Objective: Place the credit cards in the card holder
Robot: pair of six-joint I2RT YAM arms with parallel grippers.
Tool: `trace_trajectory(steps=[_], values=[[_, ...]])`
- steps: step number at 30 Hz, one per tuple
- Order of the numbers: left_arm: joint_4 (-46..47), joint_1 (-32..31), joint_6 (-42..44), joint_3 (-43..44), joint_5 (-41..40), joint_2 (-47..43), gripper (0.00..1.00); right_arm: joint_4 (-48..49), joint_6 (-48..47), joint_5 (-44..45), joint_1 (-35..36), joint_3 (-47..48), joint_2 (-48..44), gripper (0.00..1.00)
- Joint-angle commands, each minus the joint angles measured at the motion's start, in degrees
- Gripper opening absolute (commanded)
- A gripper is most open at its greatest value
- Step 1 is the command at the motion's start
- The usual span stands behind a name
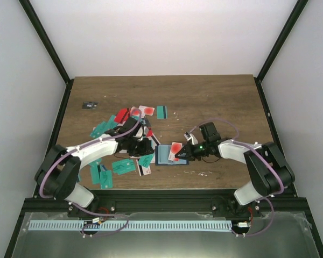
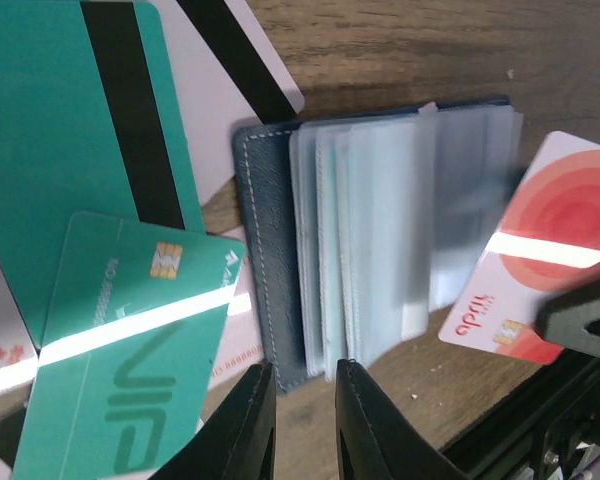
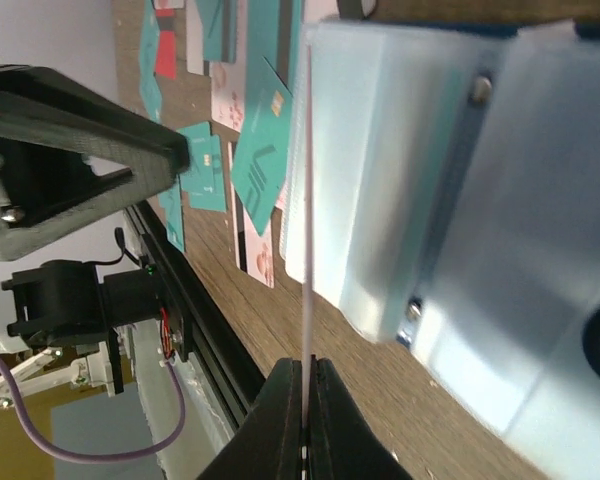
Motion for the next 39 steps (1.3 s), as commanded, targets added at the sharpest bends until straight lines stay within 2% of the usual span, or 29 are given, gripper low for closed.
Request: trace_trajectory(steps=[1,29,39], values=[[-0.59,1.59,4.79,2.81,3.62,4.12,0.19,2.76,-1.91,-3.04,-0.7,3.34,2.75,0.01],[3.34,2.3,4.57,3.95,6.64,12.93,0.16,4.68,-3.64,-5.0,-2.29,3.48,10.77,0.01],[5.22,2.12,3.33,3.33,7.58,14.8,0.16,7.82,-1.84,-10.01,-2.28,2.82,13.89,0.01]])
